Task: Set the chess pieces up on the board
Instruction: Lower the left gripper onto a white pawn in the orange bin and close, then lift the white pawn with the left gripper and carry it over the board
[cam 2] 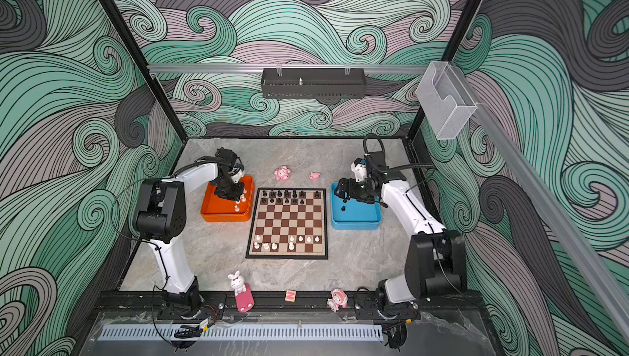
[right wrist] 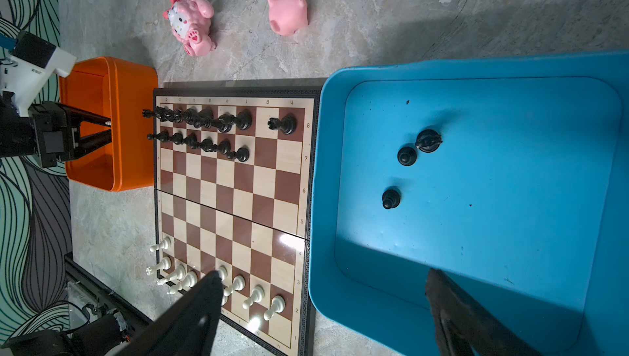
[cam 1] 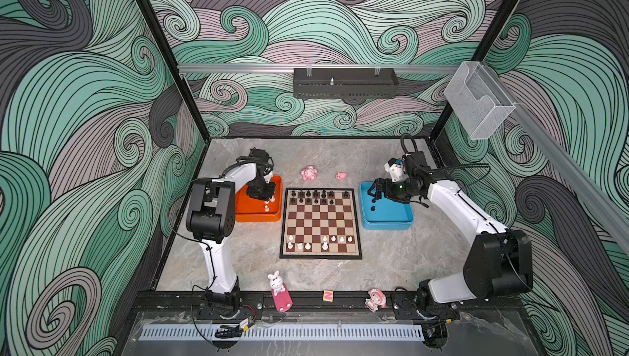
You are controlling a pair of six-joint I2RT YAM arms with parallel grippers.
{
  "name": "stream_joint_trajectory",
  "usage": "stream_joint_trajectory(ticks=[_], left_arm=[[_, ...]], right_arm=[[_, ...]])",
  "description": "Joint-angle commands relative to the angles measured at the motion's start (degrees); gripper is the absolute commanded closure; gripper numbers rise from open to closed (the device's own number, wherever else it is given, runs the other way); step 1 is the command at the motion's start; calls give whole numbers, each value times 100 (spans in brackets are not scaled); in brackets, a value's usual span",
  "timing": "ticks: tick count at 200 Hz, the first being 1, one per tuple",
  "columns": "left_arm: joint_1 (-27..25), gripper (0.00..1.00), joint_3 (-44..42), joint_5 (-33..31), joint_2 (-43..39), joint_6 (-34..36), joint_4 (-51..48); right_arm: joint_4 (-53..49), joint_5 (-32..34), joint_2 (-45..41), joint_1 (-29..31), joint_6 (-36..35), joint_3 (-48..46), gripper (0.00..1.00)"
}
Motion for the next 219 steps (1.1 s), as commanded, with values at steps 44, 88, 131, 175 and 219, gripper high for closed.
stream_joint_trajectory(ticks=[44, 88, 131, 175, 219], left_arm=[[-47, 85, 188, -11, 84, -15, -143], [-63, 88, 206, -116, 85, -69, -177], [-63, 92, 215, -299, -9, -226, -248], [-104, 96, 341, -544, -109, -407, -573], [-232, 96, 599, -1035, -480, -712, -1111]], right_arm=[[13, -99, 22, -48, 20, 173, 7], [9, -104, -14, -48, 29, 156, 7], [13, -124, -73, -70, 38, 173, 7], [5, -147, -201, -61, 62, 147, 7], [-6, -152, -304, -59, 106, 155, 7]])
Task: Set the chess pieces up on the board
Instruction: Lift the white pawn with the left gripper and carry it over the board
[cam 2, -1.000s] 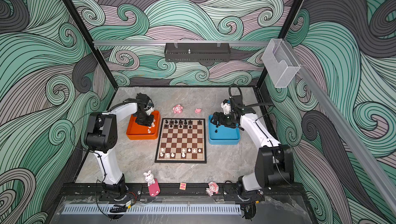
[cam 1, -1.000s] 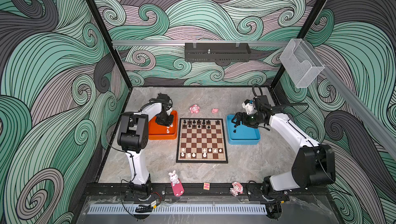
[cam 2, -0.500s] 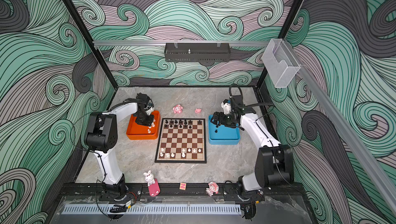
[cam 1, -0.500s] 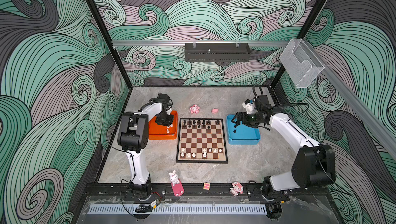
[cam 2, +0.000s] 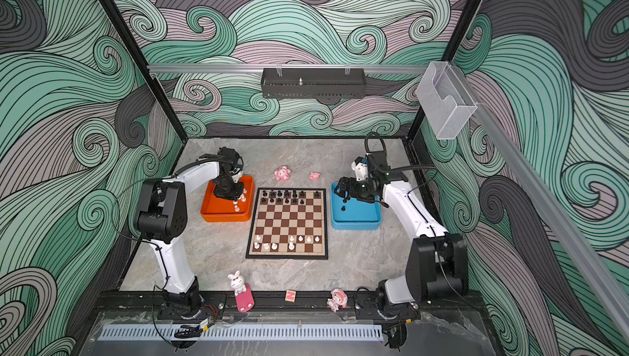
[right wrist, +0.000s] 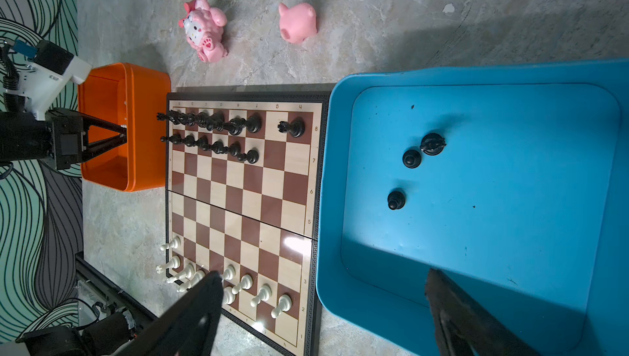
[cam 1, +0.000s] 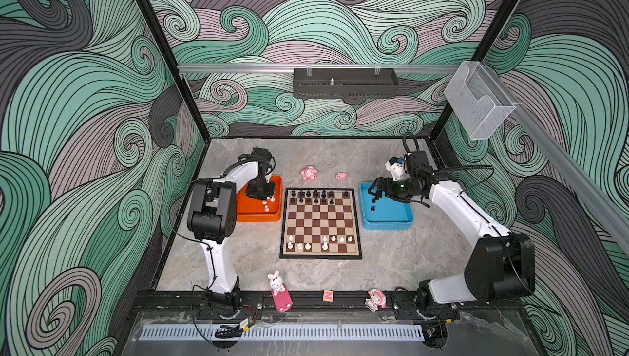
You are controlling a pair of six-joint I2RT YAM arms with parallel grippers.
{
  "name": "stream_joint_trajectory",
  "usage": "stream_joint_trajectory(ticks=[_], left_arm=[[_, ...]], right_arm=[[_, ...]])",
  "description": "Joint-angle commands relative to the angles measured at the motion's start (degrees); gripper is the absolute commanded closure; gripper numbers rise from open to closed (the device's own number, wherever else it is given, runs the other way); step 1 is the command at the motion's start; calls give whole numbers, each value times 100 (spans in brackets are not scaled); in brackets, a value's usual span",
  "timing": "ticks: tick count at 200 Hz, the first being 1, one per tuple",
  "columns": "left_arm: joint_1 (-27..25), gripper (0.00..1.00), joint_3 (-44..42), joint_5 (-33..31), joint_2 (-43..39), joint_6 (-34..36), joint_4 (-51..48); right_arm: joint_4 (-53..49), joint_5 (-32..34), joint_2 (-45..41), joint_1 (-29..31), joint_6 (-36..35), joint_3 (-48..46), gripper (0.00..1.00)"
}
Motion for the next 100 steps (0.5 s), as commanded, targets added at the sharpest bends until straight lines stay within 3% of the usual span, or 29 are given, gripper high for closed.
stream_joint_trajectory(ticks=[1, 40, 100], left_arm=[[-79, 96, 342, -431, -439, -281, -580], [-356, 96, 484, -449, -919, -672, -1248], [-1672, 96, 842, -600, -1486, -1233, -2280]], right_arm=[[-12, -60, -153, -33, 70, 140, 7], [-70, 14, -279, -46, 88, 132, 7], [-197, 95, -521, -59, 145, 80, 7]])
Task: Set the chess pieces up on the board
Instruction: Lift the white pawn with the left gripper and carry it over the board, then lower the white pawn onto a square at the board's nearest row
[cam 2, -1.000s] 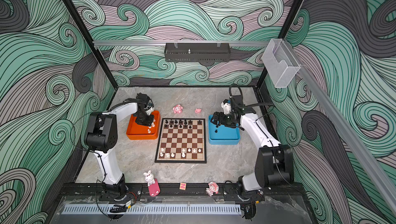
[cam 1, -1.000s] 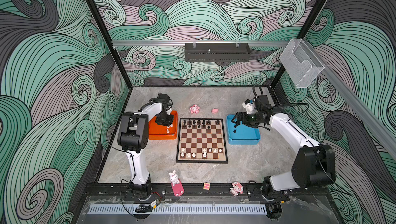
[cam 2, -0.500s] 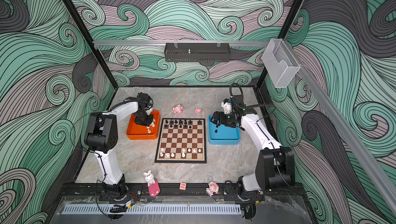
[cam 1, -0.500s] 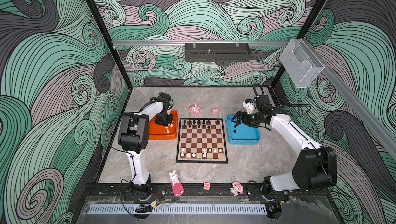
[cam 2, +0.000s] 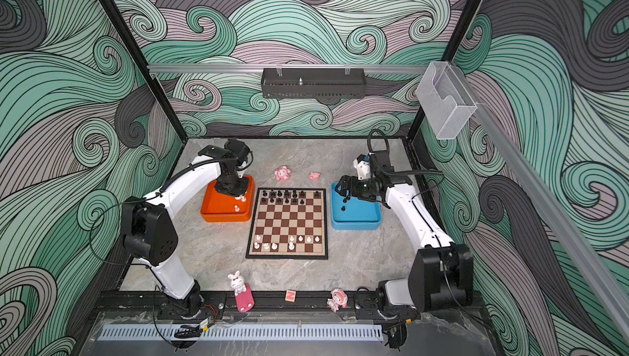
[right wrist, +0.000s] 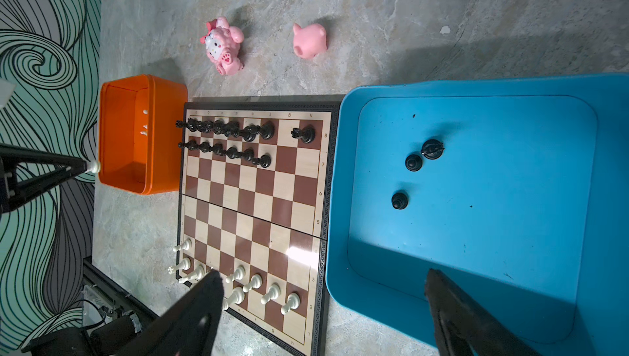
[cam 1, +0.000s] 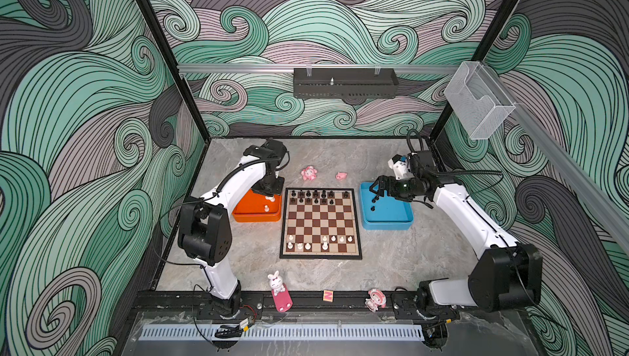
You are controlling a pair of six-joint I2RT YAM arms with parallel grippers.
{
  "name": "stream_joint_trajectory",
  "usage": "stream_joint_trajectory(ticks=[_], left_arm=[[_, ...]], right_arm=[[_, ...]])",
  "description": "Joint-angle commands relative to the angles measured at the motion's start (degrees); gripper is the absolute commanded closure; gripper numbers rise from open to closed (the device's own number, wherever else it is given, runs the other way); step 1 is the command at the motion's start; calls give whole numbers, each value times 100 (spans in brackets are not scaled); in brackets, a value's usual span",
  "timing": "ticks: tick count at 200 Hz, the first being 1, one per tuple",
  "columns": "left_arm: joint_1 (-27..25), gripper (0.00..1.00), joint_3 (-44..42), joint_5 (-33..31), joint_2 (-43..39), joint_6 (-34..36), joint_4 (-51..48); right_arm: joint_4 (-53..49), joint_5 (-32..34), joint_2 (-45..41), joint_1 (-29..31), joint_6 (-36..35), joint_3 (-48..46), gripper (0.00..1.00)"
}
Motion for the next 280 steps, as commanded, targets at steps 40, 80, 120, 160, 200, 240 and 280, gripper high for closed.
stream_joint_trajectory(ticks=[40, 80, 120, 160, 200, 240, 280], left_arm=[[-1680, 96, 566, 193, -404, -895, -756], [-2765, 95, 721, 192, -230, -1568, -549], [-3486, 95, 375, 366, -304, -2423, 289], [-3781, 95, 427, 476, 189, -2719, 444], [-4034, 96, 578, 535, 692, -2726, 471], [-4138, 96, 827, 458, 1160, -2639, 396], [-4137, 96, 988, 814, 1553, -2680, 425]], right_arm=[[-317, 173, -236, -76, 151, 48, 7], [-476, 478, -285, -94, 472, -59, 7], [-577, 679, -559, -136, 523, -245, 6], [-633, 510, -856, -217, 362, -397, 6], [-721, 503, -917, -267, 183, -437, 5], [-719, 427, -860, -278, 144, -453, 5], [-718, 388, -859, -305, 102, -422, 5]])
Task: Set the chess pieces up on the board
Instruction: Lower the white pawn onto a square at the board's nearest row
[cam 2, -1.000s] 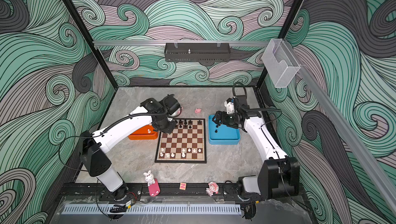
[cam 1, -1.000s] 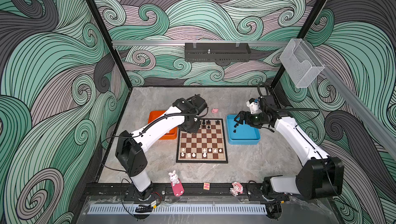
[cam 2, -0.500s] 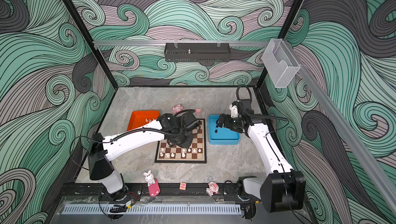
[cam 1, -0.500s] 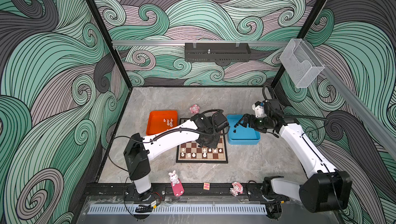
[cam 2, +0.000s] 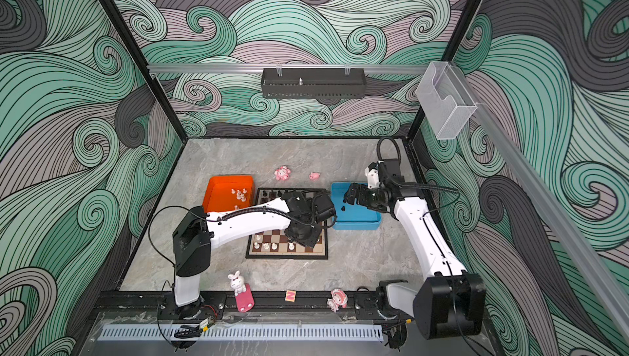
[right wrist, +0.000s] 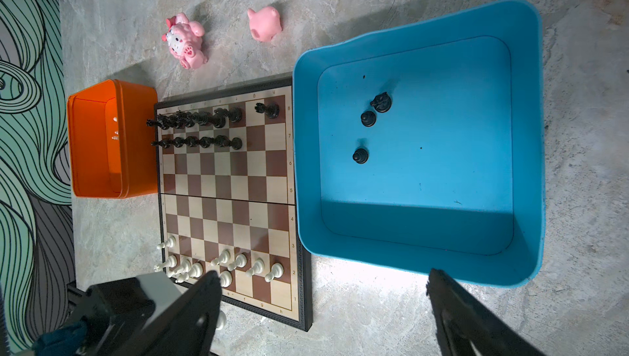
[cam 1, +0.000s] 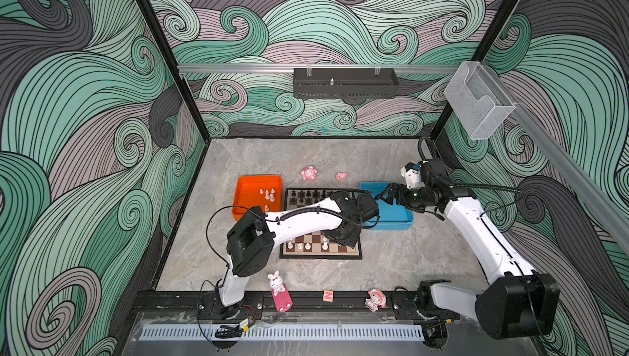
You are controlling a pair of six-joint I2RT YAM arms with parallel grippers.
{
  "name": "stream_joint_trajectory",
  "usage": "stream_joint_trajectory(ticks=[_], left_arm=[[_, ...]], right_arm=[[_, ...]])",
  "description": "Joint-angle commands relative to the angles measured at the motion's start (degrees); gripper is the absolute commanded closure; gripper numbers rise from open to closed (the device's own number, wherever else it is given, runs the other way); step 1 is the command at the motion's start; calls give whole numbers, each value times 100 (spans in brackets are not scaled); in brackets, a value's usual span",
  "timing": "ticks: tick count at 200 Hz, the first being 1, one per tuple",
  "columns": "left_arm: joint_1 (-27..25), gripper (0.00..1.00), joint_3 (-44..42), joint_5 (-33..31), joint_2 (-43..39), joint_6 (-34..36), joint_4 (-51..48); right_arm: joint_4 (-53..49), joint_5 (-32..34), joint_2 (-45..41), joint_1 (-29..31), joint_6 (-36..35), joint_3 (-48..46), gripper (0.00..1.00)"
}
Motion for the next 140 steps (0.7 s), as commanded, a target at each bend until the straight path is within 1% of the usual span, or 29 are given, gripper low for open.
stream_joint_trajectory(ticks=[1, 76, 140], left_arm=[[-15, 96, 240, 237, 235, -105, -48], [-15, 96, 305, 356, 495, -158, 33], [-15, 96, 344, 380, 697, -64, 93]], right_arm=[[-89, -60, -20, -53, -126, -24, 5], [-94, -181, 3, -94, -154, 11, 5], [-88, -266, 3, -131, -157, 13, 5]])
